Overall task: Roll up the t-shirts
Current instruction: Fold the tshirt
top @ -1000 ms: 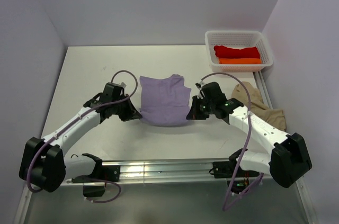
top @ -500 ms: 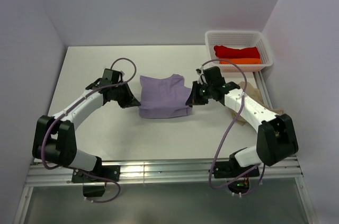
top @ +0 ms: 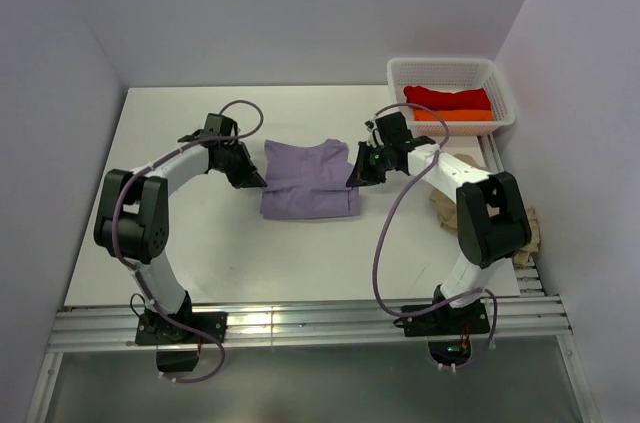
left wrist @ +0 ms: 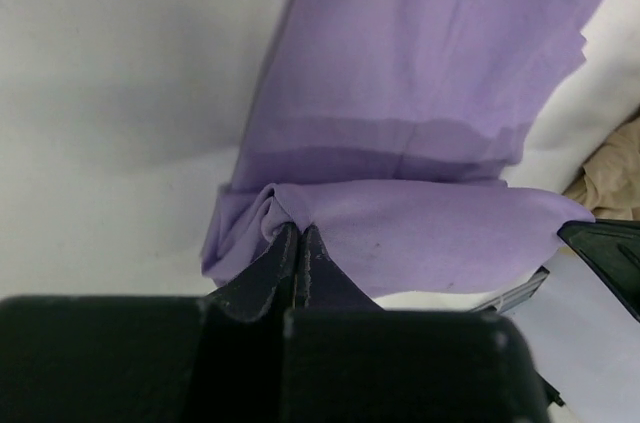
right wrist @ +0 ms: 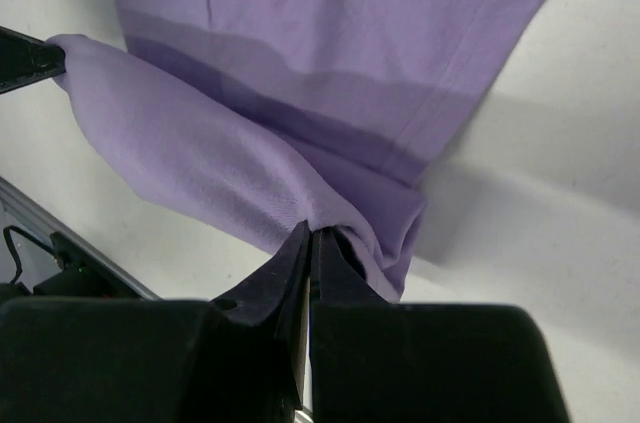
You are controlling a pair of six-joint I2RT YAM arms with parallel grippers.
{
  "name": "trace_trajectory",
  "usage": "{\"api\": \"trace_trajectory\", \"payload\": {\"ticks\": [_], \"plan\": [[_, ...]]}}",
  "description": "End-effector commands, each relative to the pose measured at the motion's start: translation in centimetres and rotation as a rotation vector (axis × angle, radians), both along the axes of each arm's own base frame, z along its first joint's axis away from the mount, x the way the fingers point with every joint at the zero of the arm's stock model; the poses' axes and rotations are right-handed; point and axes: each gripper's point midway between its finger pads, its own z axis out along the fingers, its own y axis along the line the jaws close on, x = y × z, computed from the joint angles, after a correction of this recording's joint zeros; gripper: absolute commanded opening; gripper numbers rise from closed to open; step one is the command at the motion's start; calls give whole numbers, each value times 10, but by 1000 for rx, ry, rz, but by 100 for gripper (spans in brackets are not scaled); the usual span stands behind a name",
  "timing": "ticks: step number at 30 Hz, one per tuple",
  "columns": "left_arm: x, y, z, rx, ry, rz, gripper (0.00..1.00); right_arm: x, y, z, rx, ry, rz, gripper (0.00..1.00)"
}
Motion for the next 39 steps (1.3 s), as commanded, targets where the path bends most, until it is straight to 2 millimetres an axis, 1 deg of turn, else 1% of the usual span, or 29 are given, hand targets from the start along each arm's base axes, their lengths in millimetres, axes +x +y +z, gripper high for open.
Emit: {"api": "trace_trajectory", "payload": {"ticks": [1,2,3,4,5,6,7,8,9,10,12,15,18,19,22,23,25,26,27,29,31,32,33,34,35,36,39], "plan": [[29,4,5,32,-69,2,0,30,-1,7,10,-58,-43,0],[35,3,7,31,-89,5,0,34,-2,4,7,-58,-53,0],[38,4,5,35,-91,11,0,37,-3,-6,-1,-36,-65,0],[41,4,3,38,-93,17,0,43,-3,-7,-3,-40,-72,0],[43,4,-3,45,-83,23,0,46,-4,-11,-4,-36,-79,0],[48,4,-3,46,-92,27,0,47,-4,-21,-10,-15,-91,0],[51,4,-5,53,-91,32,0,50,-3,-23,-10,-20,-94,0],[53,6,-12,63,-80,40,0,53,-6,-28,-21,-18,-113,0],[58,5,-13,63,-93,44,0,54,-6,-31,-23,-12,-125,0],[59,6,-19,69,-84,50,0,55,-7,-37,-30,-7,-133,0],[64,8,-22,85,-90,64,0,57,-11,-42,-48,-4,-151,0],[68,12,-29,128,-94,80,0,51,-17,-55,-84,12,-167,0],[68,11,-33,144,-98,78,0,44,-21,-62,-95,21,-173,0],[69,12,-37,155,-96,81,0,43,-21,-63,-92,20,-174,0],[70,11,-38,176,-105,85,0,37,-23,-64,-97,19,-179,0],[70,10,-37,183,-109,83,0,37,-23,-61,-98,9,-181,0],[70,8,-34,196,-121,83,0,31,-26,-63,-117,9,-183,0],[71,13,-34,232,-123,96,0,29,-27,-62,-128,6,-185,0],[69,13,-34,251,-124,93,0,26,-29,-59,-137,-2,-186,0],[69,17,-32,293,-134,104,0,18,-30,-61,-173,-1,-185,0],[65,16,-30,309,-141,96,0,9,-30,-62,-194,-1,-179,0],[63,21,-31,336,-144,108,0,6,-32,-64,-222,-9,-188,0],[62,21,-31,343,-146,109,0,0,-37,-69,-243,-1,-201,0],[62,22,-27,345,-157,116,0,1,-38,-65,-246,-20,-214,0],[59,24,-30,351,-154,120,0,0,-43,-66,-261,-29,-229,0],[59,25,-29,353,-162,128,0,-2,-45,-69,-266,-23,-242,0],[58,29,-25,362,-172,145,0,1,-52,-69,-279,-33,-284,0]]}}
